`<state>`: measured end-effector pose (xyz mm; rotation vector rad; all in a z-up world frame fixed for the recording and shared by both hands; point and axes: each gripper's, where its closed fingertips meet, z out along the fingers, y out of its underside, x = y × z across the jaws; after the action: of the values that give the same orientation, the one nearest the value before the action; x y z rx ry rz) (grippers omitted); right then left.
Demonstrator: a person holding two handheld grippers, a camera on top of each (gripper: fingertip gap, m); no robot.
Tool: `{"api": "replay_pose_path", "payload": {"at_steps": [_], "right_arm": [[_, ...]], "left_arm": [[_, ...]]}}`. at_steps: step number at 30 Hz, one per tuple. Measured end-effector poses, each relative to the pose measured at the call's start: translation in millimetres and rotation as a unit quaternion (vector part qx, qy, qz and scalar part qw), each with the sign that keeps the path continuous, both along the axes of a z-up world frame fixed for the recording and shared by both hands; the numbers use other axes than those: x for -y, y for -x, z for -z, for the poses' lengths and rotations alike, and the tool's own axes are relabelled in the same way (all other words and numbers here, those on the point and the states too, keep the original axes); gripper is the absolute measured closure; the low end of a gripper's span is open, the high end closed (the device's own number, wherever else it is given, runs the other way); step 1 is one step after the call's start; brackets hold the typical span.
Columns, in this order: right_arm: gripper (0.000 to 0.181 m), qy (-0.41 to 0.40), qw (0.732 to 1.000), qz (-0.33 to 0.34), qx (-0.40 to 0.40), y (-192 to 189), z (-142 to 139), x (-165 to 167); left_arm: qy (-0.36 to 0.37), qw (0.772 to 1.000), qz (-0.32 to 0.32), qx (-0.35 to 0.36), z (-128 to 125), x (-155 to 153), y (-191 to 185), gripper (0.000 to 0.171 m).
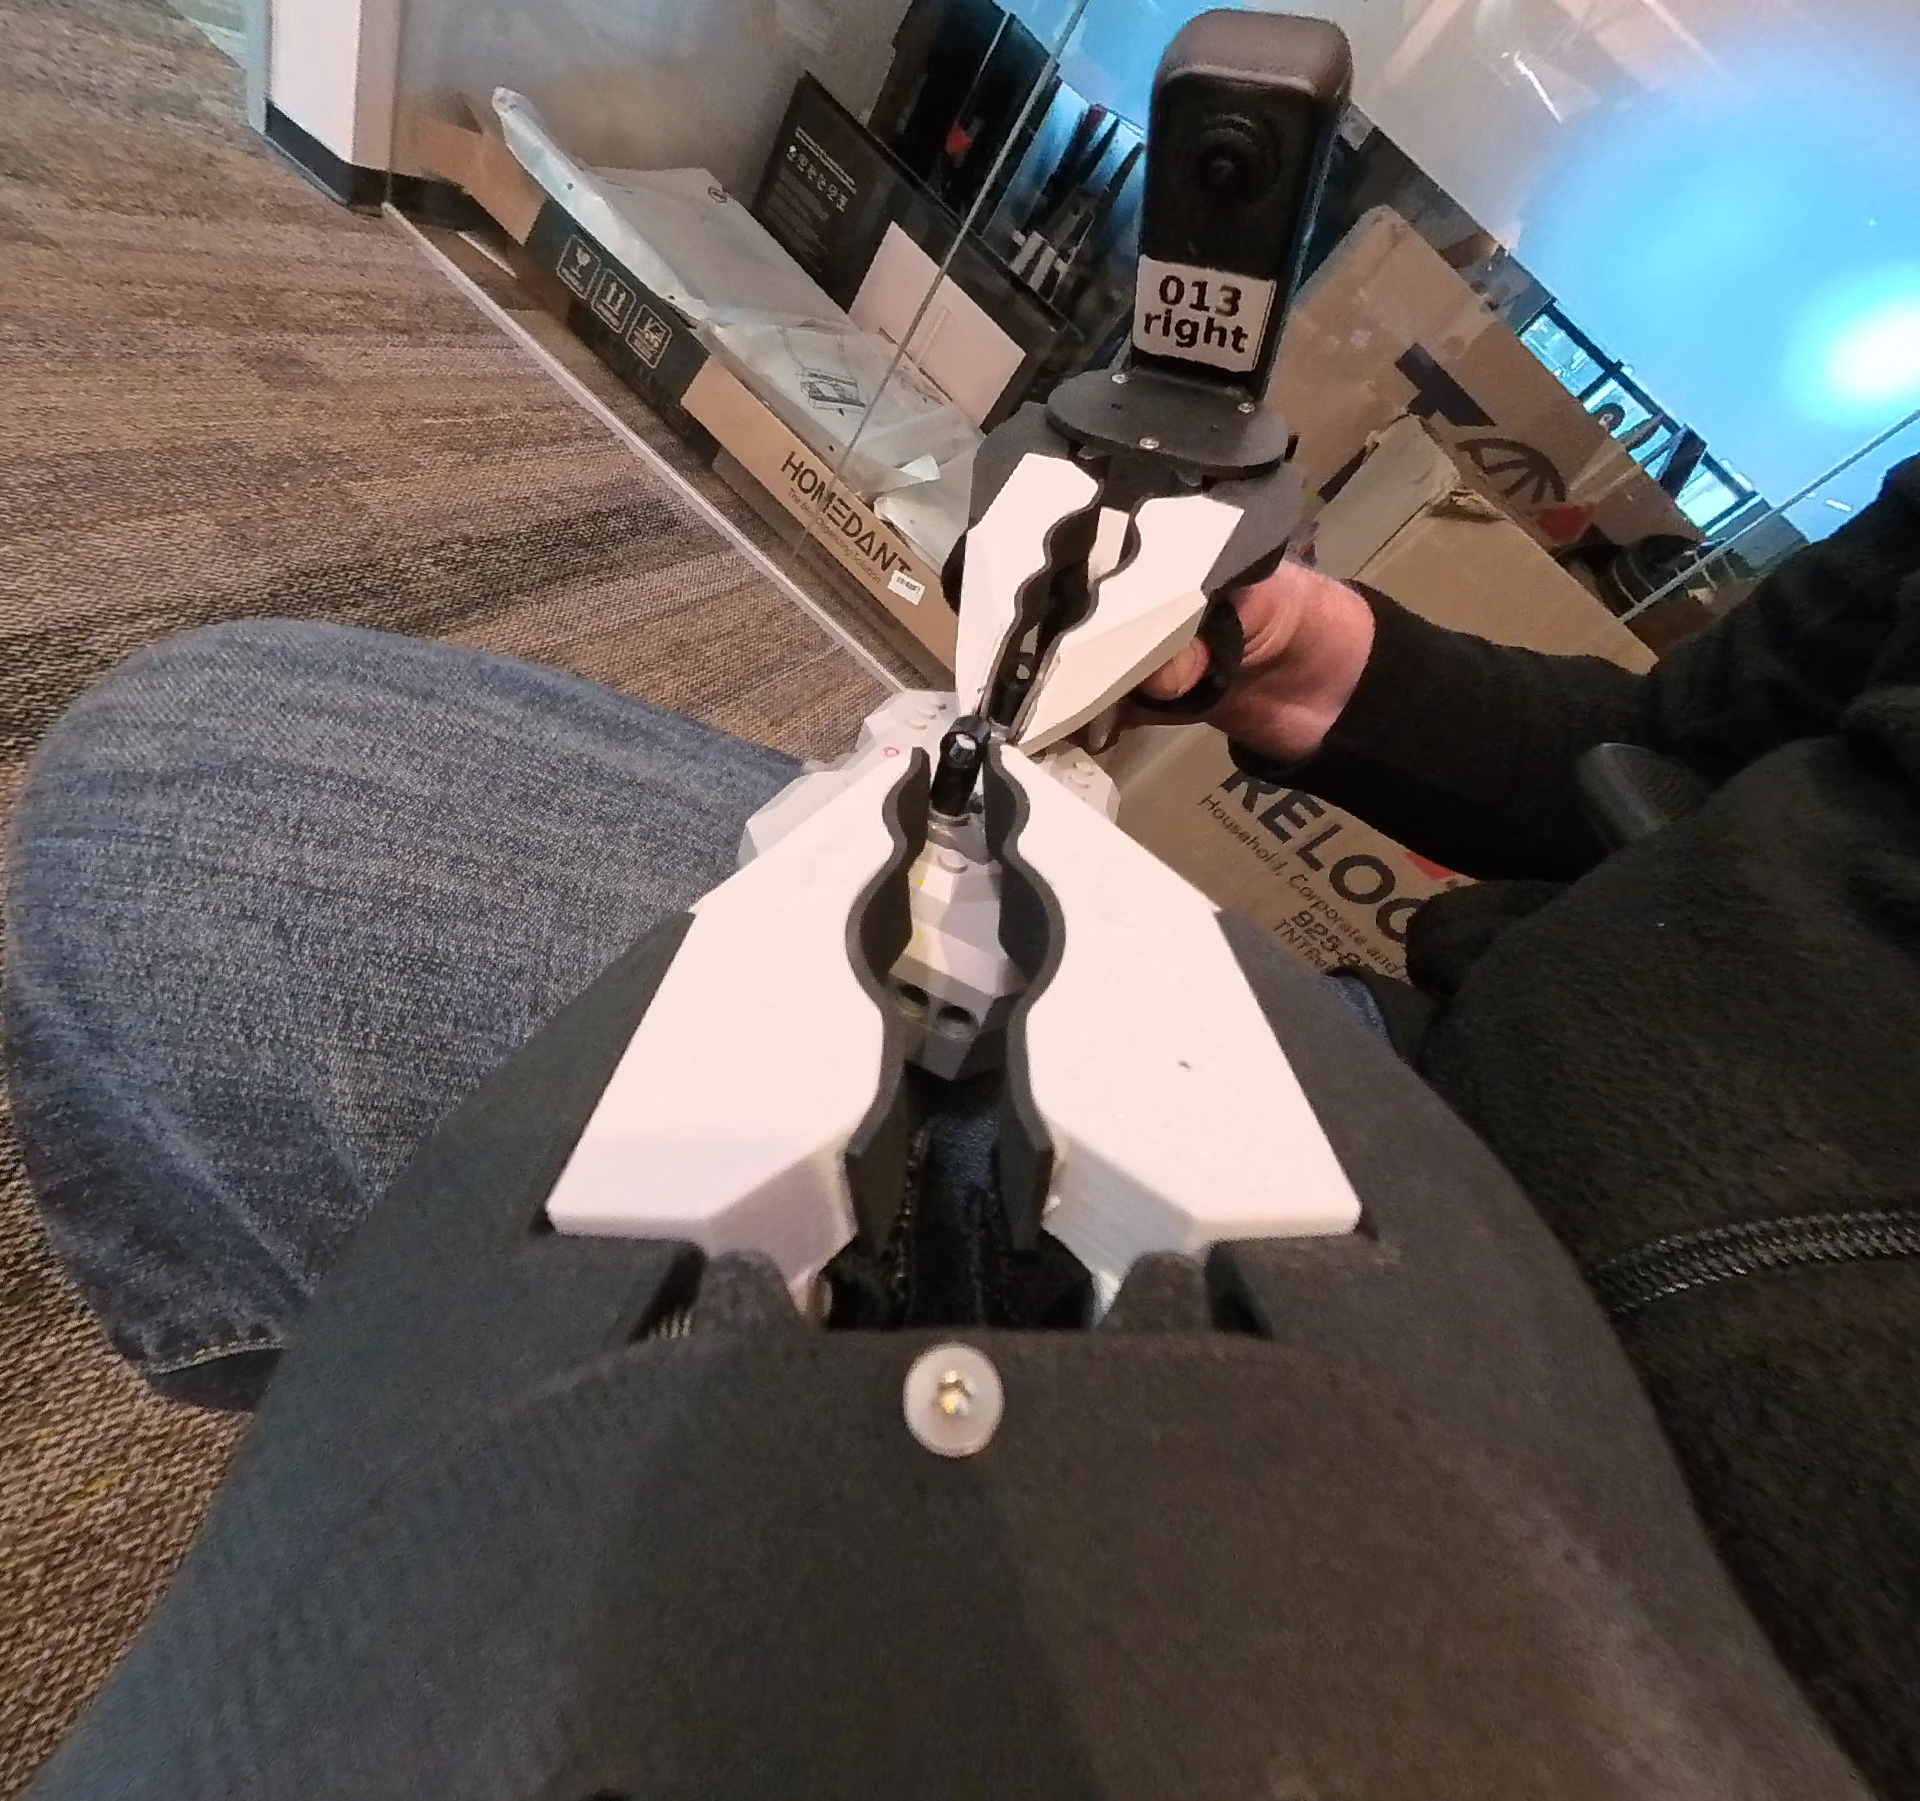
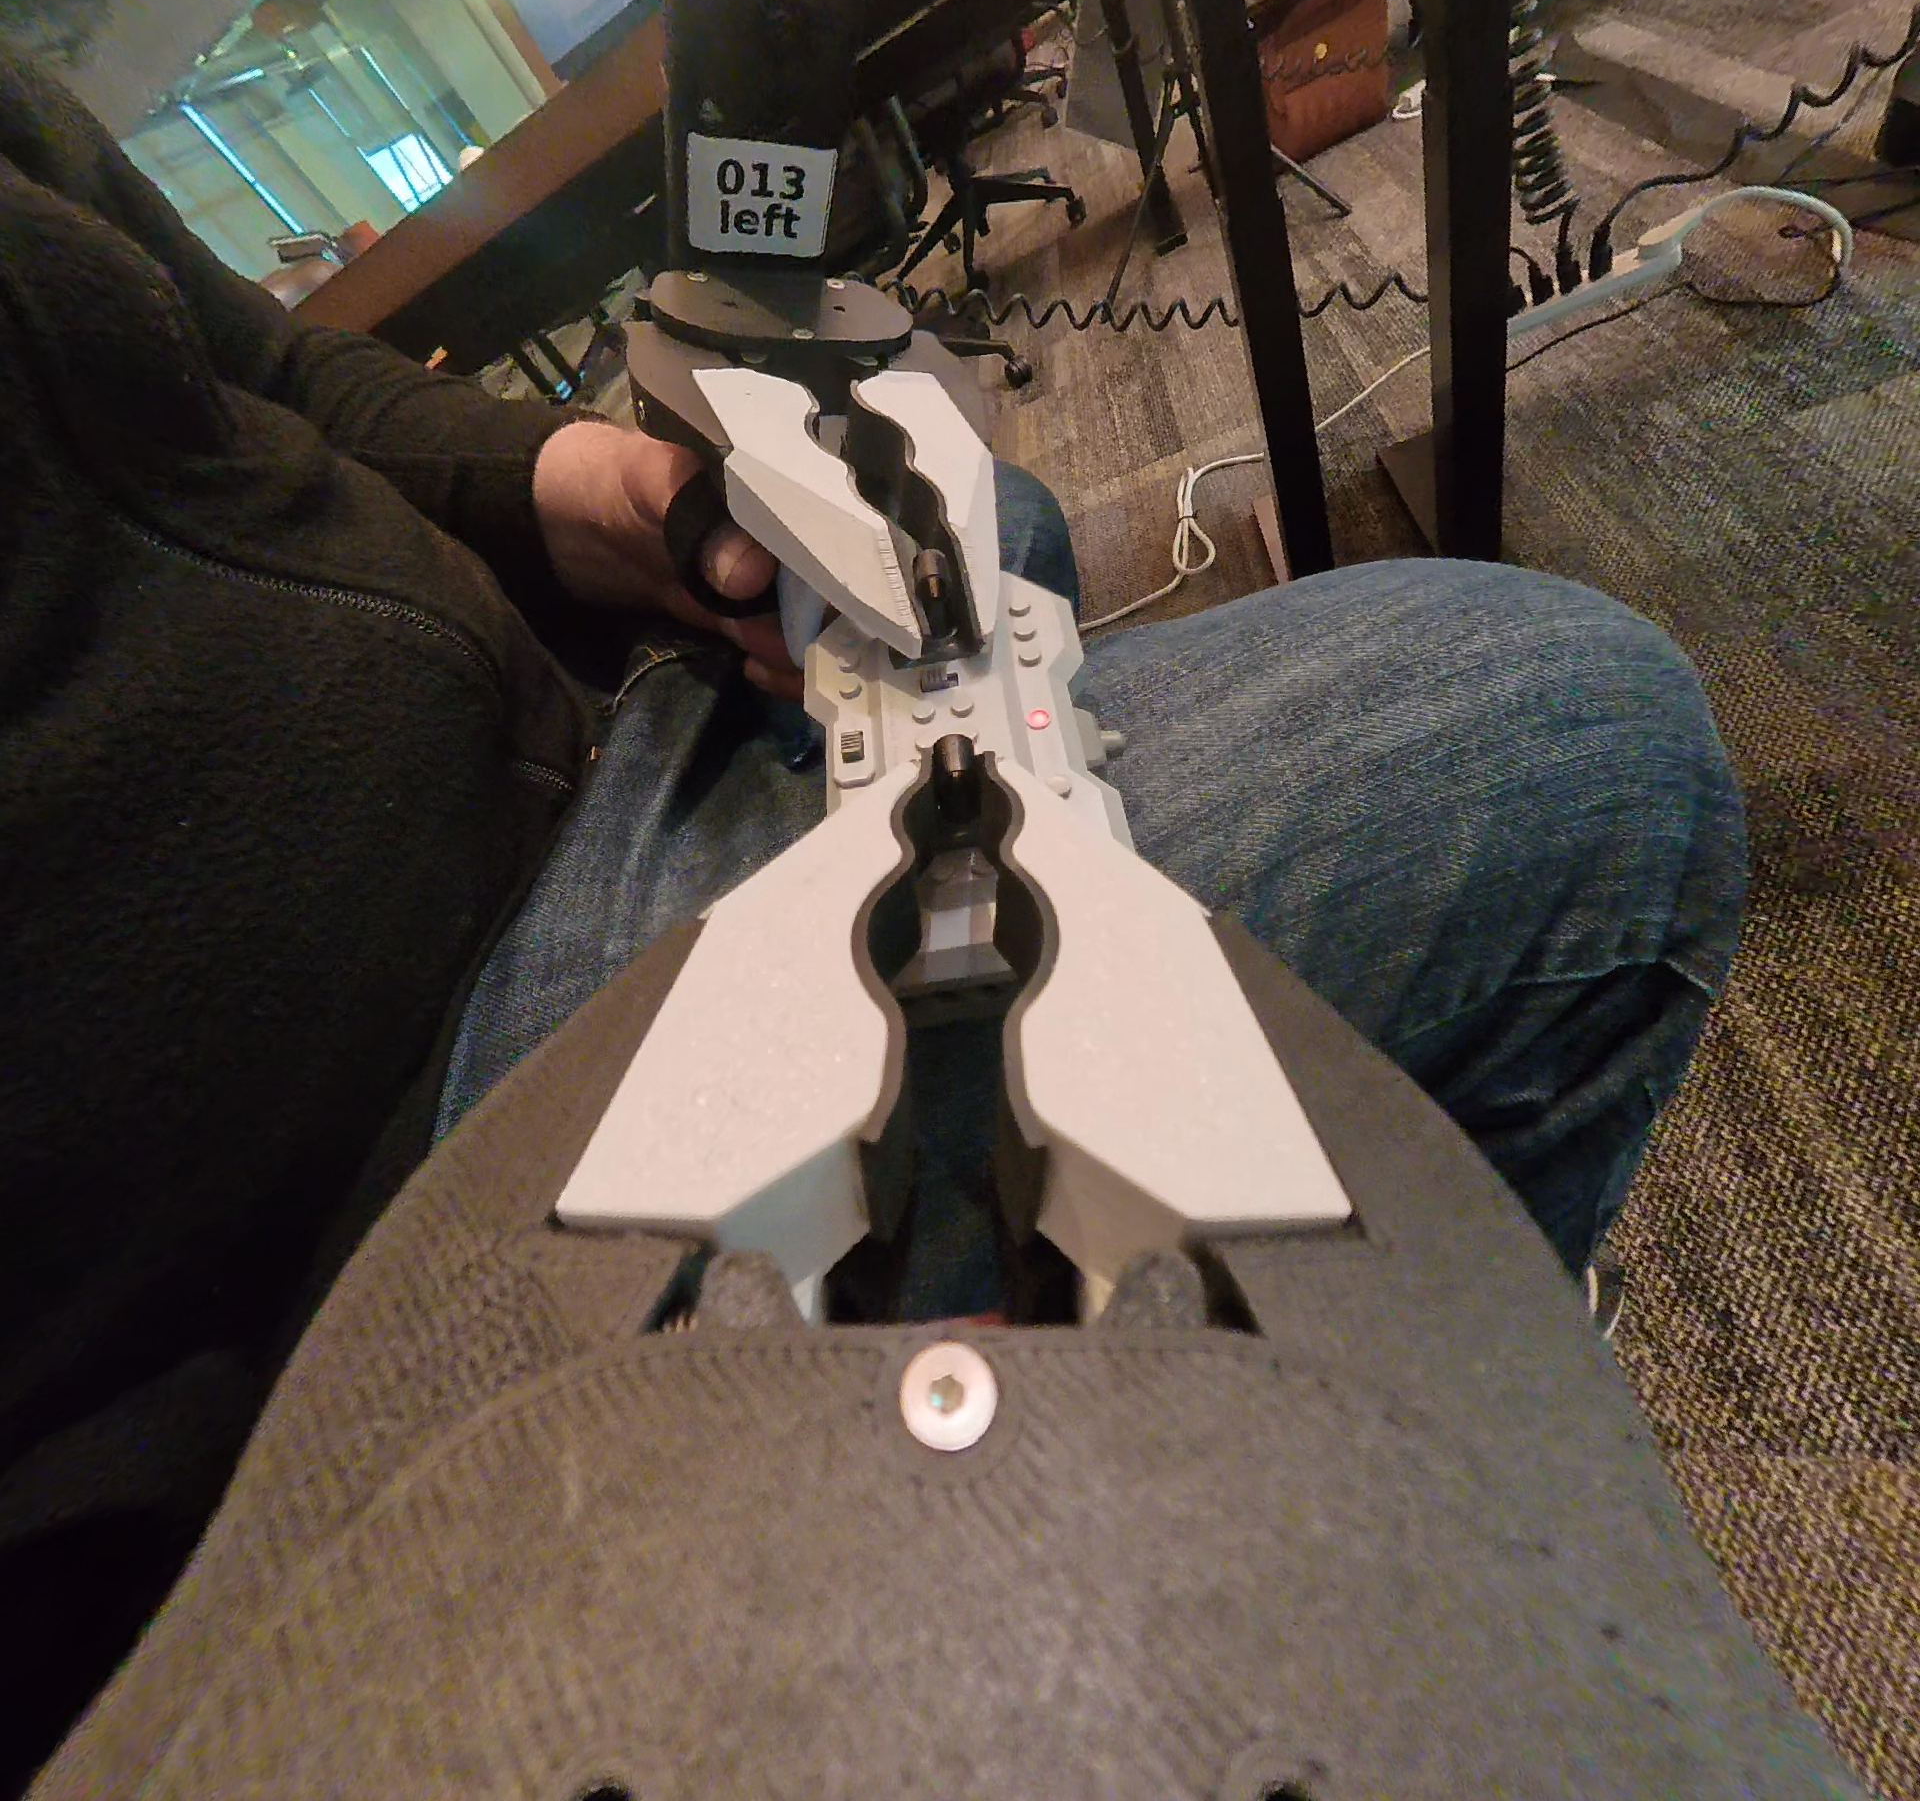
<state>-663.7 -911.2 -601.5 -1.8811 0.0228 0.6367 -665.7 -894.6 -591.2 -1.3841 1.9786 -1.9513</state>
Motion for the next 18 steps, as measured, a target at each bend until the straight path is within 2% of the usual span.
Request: {"api": "replay_pose_path", "payload": {"at_steps": [18], "right_arm": [[0.176, 0.003, 1.0, -0.001, -0.004, -0.5, 0.4, -0.1]], "left_arm": [[0.005, 1.0, 0.004, 0.0, -0.3, 0.7, 0.6, 0.162]]}}
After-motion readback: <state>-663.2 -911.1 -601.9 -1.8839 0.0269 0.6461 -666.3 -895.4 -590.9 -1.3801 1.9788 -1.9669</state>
